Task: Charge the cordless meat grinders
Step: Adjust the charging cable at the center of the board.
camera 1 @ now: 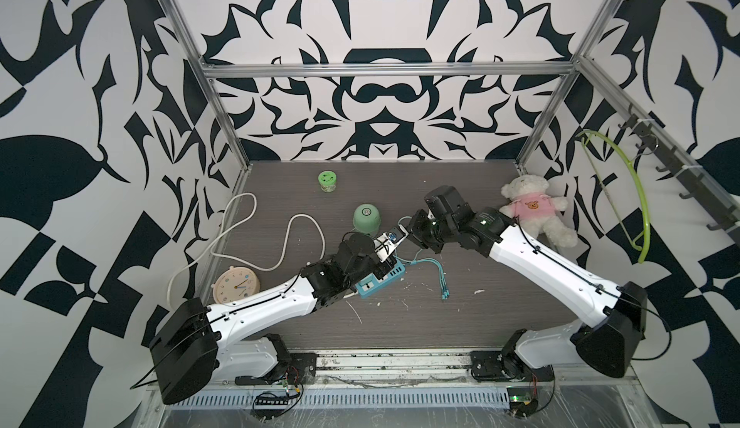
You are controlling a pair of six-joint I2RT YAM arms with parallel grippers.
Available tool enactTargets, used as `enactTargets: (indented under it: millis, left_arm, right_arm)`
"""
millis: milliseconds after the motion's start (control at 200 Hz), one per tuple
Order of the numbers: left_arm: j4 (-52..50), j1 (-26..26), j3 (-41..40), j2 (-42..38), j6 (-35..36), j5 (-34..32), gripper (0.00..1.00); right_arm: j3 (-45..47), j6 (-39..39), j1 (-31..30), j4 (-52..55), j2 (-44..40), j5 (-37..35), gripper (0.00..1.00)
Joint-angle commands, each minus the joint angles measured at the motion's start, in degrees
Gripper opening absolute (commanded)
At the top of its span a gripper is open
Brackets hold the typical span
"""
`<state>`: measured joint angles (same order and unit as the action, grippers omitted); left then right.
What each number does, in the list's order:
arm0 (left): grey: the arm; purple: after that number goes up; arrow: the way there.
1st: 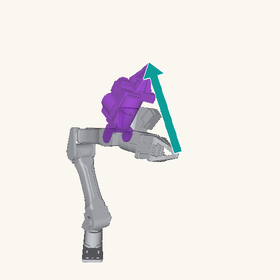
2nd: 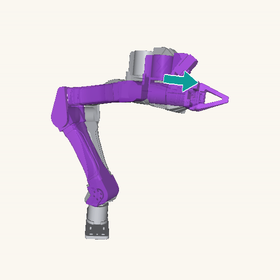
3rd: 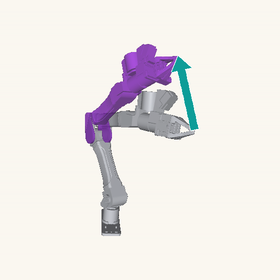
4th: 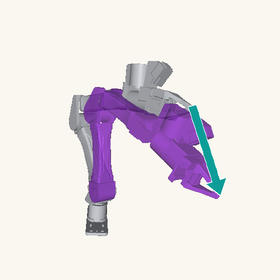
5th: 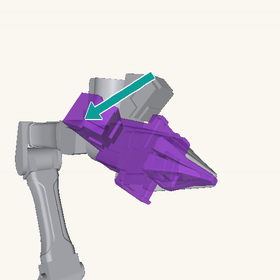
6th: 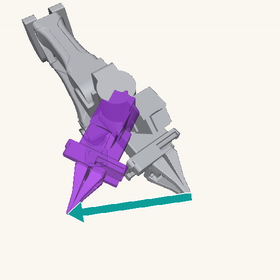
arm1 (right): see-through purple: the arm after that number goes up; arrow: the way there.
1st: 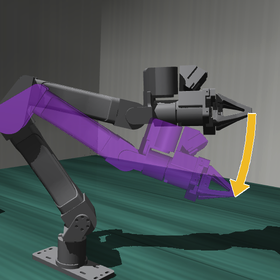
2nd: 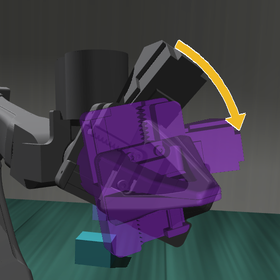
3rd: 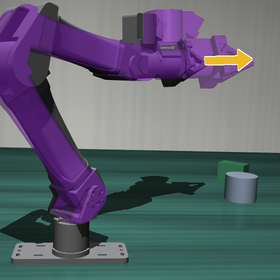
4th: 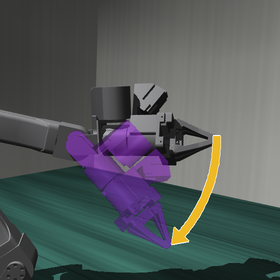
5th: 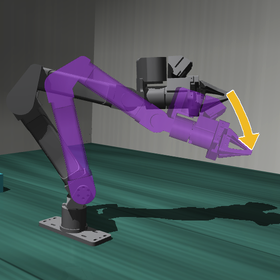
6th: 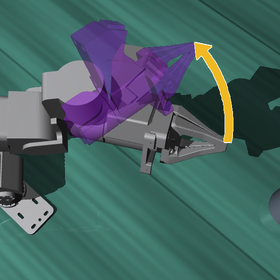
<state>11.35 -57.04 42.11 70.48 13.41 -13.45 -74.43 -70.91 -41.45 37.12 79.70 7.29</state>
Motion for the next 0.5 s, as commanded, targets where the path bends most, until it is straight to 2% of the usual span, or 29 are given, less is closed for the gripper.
enactTargets:
  millis: [0, 50, 255, 290, 340, 360, 495]
  left_arm:
    - [1.45, -1.23, 1.34, 0.54, 3.65, -3.27, 0.0]
    - [1.82, -1.53, 1.15, 0.47, 4.11, -3.67, 0.0]
    - [1.93, -2.19, -0.32, -0.9, 4.63, -4.81, 0.01]
    - [1.75, -2.15, -0.59, -1.25, 4.53, -4.75, 0.11]
    - [1.78, -2.2, -1.22, -2.01, 4.24, -4.52, 0.39]
    - [2.14, -2.24, -1.62, -2.46, 3.85, -4.42, 0.47]
    - [8.27, -2.35, -7.4, -9.56, -2.86, -4.31, 0.69]
  right_arm:
    - [-1.1, -3.12, -0.81, -0.17, 0.23, -1.01, 0.06]
    - [-0.35, -3.89, -0.82, -1.15, 0.1, -0.8, 0.0]
    - [2.61, -6.43, -0.82, -5.05, -1.12, -0.26, 0.0]
    - [3.0, -6.67, -0.82, -5.66, -1.38, -0.28, 0.0]
    - [3.72, -6.41, -0.82, -6.65, -1.82, -0.6, 0.0]
    - [4.11, -6.0, -0.81, -7.11, -2.04, -1.0, 0.0]
    - [6.79, 0.59, -0.78, -8.89, -4.9, -6.77, 0.0]
